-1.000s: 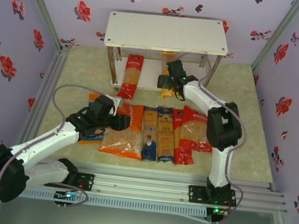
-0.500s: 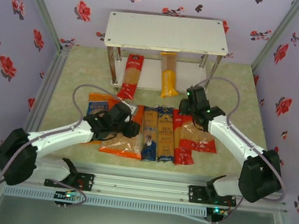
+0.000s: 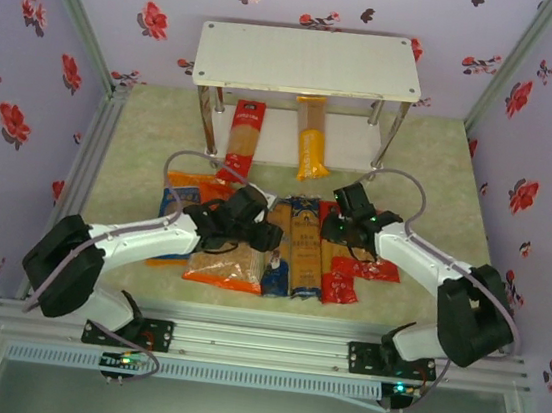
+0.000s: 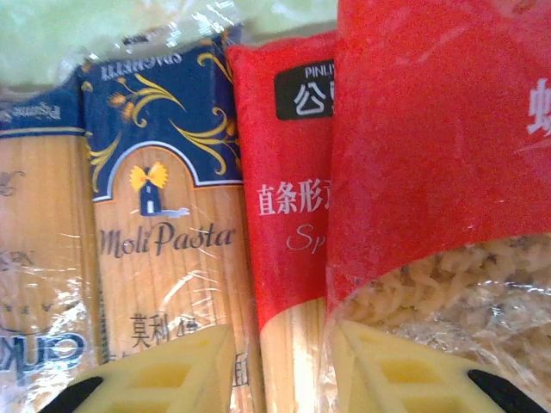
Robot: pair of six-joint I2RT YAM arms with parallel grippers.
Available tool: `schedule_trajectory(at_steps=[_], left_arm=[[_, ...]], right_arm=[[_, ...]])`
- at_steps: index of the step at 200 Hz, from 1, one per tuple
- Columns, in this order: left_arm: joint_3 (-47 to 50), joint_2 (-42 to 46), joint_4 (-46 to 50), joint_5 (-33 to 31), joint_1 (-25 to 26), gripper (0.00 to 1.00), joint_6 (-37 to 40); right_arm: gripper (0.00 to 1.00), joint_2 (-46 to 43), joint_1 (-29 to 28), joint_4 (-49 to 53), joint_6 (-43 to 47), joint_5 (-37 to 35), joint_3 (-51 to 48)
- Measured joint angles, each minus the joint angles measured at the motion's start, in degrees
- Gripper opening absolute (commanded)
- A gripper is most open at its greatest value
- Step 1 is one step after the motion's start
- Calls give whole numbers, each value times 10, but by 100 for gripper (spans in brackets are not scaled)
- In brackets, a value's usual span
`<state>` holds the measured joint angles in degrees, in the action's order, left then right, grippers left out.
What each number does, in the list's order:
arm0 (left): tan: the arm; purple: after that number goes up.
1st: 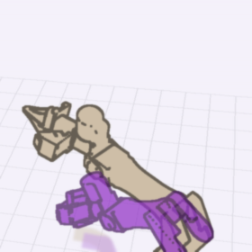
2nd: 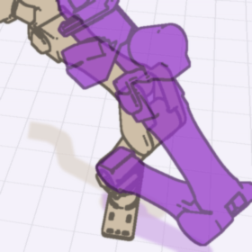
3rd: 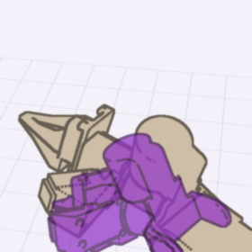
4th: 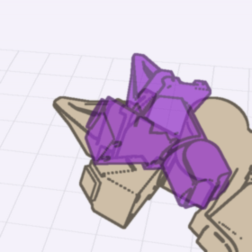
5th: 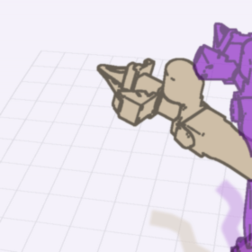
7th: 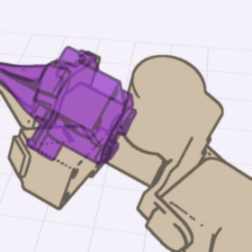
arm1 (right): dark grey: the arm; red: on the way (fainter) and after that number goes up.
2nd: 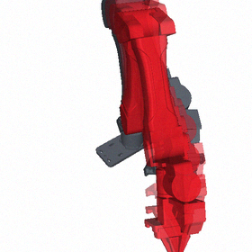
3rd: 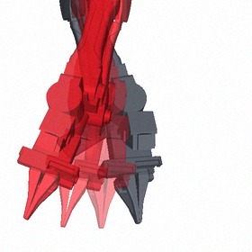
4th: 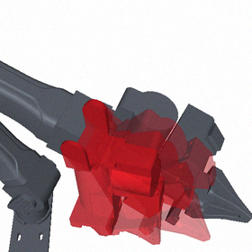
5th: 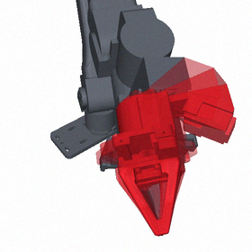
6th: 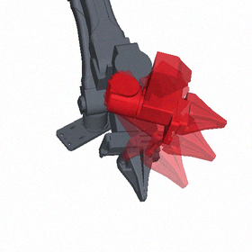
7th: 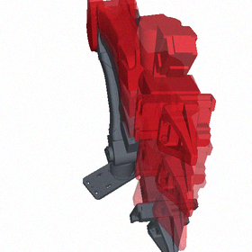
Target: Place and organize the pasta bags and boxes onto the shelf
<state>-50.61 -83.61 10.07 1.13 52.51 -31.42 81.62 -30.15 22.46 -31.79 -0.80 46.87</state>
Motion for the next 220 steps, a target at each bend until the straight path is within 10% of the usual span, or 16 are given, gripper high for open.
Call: schedule_trajectory(at_steps=[120, 220], left_arm=[[-78, -83, -14, 47, 33, 49, -4], [-112, -117, -14, 65, 55, 48, -13]], right_arm=[[41, 14, 92, 14, 1, 25, -27], [65, -63, 115, 51, 17, 52, -61]])
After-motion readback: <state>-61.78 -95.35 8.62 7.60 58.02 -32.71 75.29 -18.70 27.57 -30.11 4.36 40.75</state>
